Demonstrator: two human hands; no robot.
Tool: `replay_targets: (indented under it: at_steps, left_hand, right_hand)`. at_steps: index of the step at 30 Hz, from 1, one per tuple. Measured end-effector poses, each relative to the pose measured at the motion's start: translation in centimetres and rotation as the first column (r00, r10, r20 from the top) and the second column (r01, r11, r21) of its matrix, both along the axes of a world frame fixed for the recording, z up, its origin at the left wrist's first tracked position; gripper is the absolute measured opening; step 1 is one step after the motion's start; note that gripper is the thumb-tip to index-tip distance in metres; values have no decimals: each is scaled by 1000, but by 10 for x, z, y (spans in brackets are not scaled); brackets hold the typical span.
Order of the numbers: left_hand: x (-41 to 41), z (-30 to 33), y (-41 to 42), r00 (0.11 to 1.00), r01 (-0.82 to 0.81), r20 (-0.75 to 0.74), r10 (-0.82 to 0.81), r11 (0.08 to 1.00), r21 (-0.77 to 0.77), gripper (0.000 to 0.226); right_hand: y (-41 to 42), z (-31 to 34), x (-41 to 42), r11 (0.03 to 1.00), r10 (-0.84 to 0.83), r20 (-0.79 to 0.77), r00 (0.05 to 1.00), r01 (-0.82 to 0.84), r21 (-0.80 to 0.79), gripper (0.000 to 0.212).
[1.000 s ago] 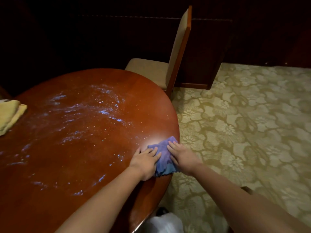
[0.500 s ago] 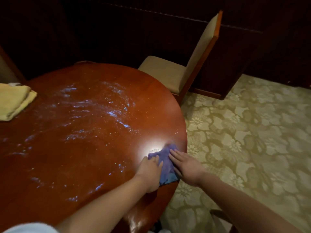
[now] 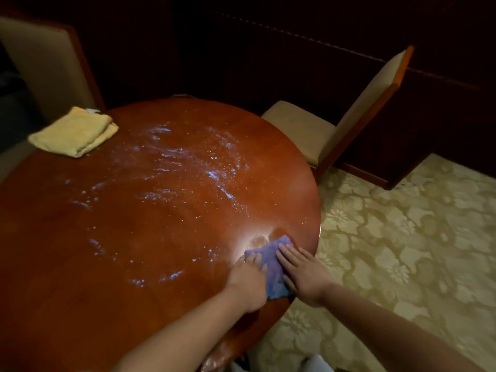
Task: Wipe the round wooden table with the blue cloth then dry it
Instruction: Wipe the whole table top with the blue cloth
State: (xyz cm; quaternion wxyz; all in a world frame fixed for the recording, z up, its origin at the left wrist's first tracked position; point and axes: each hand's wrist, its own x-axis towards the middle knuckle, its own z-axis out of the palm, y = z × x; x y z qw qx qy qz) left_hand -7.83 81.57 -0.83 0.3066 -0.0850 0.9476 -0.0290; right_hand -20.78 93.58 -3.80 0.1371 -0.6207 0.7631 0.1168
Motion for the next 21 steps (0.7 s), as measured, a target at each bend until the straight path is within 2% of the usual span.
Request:
replay_targets:
  at_steps: [2,5,7,10,11,14,18,21]
  left_hand:
    - [-6,2,-3,996,-85,-12,86,996,24,58]
    - [-15,6,-11,981,-192,-26,193,981,31,56]
    - [-17,9,-10,974,-224,-18,224,975,16,55]
    - [-9,16,7,974,-225,28,224,974,4,52]
    - [-6,17,15,976,-211,51,210,977,5,51]
    - [4,13,34,966,-240,100,237,971,14,65]
    - [3,8,25,926,-370,89,368,929,1,68]
    - [-7,9,5,889,-451,80,451,892,-12,69]
  right_hand:
    - [-15,5,-8,1000,12,-14,1000,-12,-4,63]
    - [-43,10,-23,994,68,-26,997,-66,91,82]
    - [-46,8,-25,987,72,6,997,-72,142,92]
    - [-27,9,-18,981,147,38,988,-150,120,102]
    - [-18,11,-14,975,174,45,984,-178,131,98]
    - [-5,19,-13,962,217,64,974,-225,152,60]
    - [-35,16,-26,946,285,0,958,-282,160,57]
    - [-64,9,-29,949,273,-49,961,-261,179,59]
